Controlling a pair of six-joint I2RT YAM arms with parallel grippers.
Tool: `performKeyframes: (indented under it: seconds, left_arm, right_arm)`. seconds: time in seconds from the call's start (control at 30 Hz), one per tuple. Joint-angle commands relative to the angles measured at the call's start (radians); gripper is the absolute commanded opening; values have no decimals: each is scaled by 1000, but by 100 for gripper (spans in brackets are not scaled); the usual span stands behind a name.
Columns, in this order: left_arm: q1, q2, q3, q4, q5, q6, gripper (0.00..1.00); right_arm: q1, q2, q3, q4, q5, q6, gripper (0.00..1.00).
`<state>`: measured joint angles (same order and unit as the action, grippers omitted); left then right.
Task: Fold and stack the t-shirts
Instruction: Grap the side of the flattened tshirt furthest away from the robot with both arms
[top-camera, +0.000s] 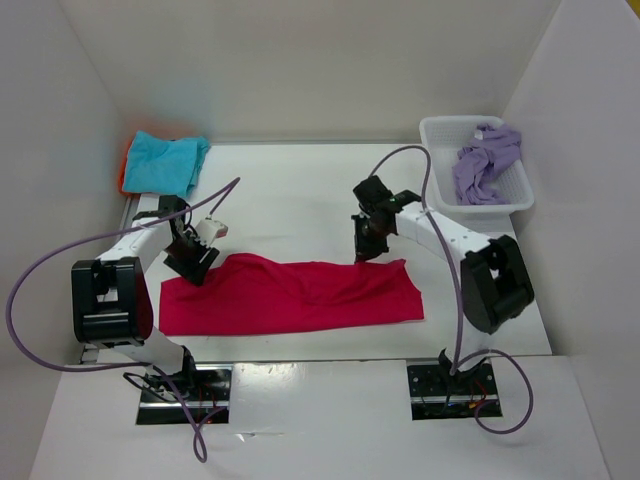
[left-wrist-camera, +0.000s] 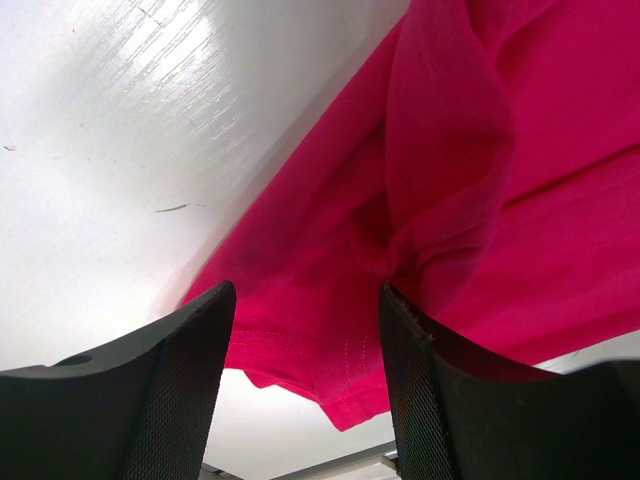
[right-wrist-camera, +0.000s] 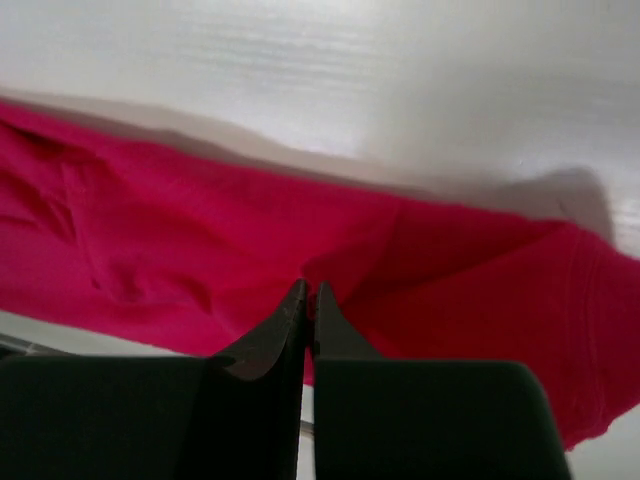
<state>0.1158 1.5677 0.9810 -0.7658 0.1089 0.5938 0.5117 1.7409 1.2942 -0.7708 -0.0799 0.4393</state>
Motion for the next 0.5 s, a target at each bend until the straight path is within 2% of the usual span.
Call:
performKeyframes:
  seconds: [0.0, 0.07, 0.13, 0.2, 0.3, 0.33, 0.47]
  left_arm:
    - [5, 0, 4, -10, 21, -14, 67]
    - [5, 0, -5, -1, 21, -14, 67]
    - [5, 9, -5, -1, 21, -14, 67]
    - [5, 18, -5, -1, 21, -14, 67]
    - [5, 28, -5, -1, 21, -14, 67]
    - [5, 28, -5, -1, 21, -14, 67]
    - [5, 28, -5, -1, 21, -14, 67]
  right_arm:
    - [27, -128, -114, -34, -61, 64, 0]
    - [27, -161, -165, -47, -72, 90, 1]
    - [36, -182, -228, -67, -99, 122, 10]
    - [45, -182, -263, -96, -100, 142, 13]
    - [68, -173, -273, -180, -87, 153, 27]
    - [68, -164, -273, -223, -74, 153, 36]
    - [77, -185, -215, -288, 21, 153, 52]
